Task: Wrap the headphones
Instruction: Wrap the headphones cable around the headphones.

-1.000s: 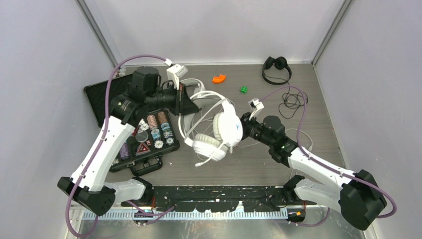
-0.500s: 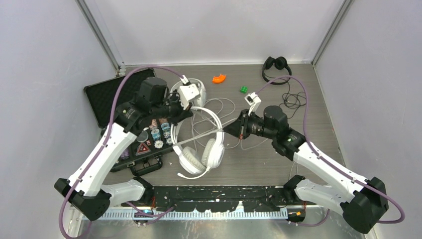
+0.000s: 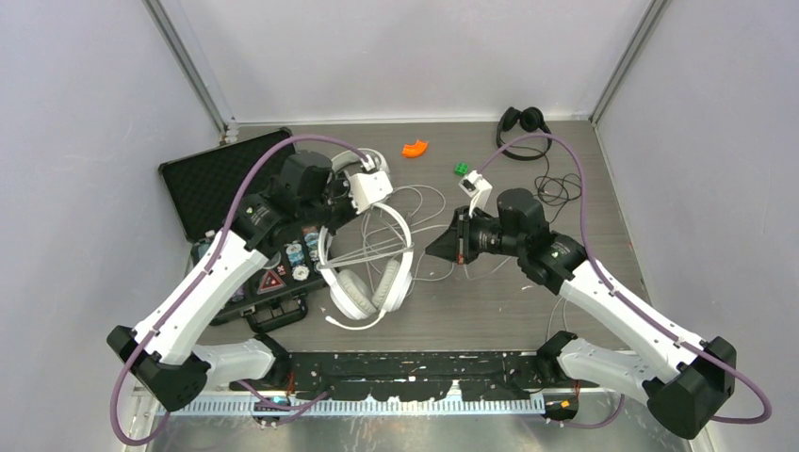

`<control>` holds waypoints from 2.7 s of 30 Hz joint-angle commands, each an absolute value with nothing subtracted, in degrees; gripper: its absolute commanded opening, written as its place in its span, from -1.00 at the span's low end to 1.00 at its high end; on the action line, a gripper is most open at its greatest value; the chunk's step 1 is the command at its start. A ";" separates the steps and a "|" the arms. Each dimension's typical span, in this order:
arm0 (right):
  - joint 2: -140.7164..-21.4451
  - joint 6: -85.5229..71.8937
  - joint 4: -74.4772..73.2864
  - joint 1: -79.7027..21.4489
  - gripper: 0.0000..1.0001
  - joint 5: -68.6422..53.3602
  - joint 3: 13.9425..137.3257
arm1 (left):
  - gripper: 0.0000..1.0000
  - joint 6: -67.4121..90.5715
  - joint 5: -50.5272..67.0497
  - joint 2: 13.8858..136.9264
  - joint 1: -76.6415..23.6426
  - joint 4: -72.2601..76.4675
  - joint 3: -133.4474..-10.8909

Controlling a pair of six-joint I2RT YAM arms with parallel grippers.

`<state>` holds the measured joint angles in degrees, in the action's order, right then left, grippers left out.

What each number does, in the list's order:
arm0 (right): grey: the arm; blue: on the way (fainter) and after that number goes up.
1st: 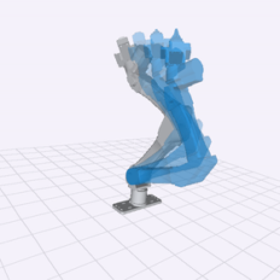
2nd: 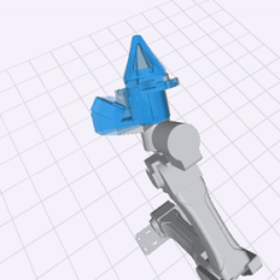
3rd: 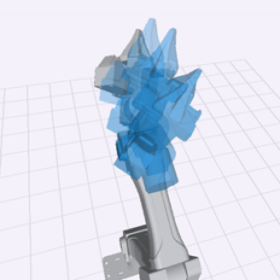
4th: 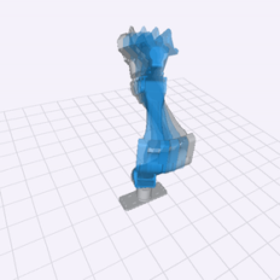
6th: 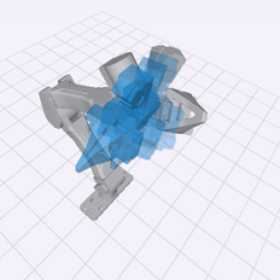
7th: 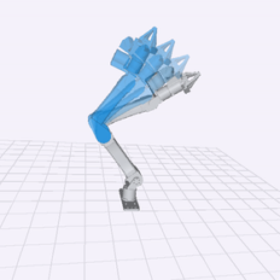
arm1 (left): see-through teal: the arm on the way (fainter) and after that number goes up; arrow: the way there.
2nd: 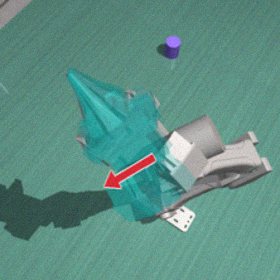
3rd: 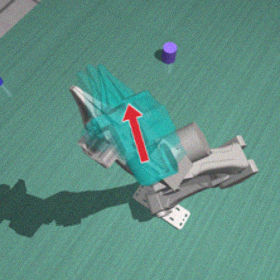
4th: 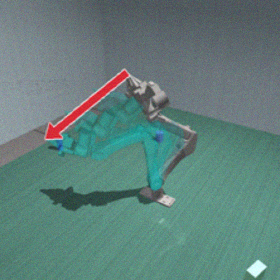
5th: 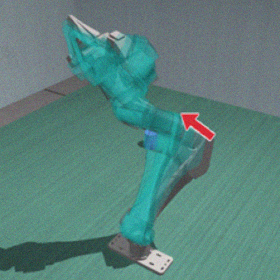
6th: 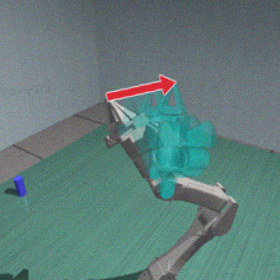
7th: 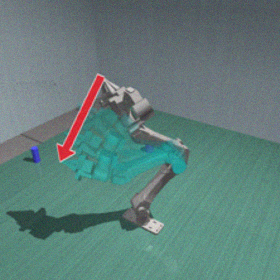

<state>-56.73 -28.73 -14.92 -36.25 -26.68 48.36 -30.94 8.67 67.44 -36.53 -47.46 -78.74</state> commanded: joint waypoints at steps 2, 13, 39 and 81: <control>-58.96 -27.59 -18.98 -35.81 -1.00 -30.34 54.47 | -1.00 -30.18 2.70 65.88 -36.67 -41.64 -77.90; -61.57 -27.99 -21.91 -35.86 -1.00 -29.89 57.45 | -1.00 -24.99 -7.62 61.24 -36.71 -33.92 -73.10; -68.27 -41.50 -8.96 -35.95 -0.91 -37.23 63.68 | -1.00 -4.24 -19.59 71.41 -37.10 -40.20 -79.02; -64.71 -13.05 -2.40 -57.72 -0.81 -4.21 57.62 | -1.00 54.05 -31.09 82.46 -37.93 -43.78 -94.18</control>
<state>-67.31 -24.32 -6.07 -54.89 -11.16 59.05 47.27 -28.47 86.19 -38.20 -48.53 -91.09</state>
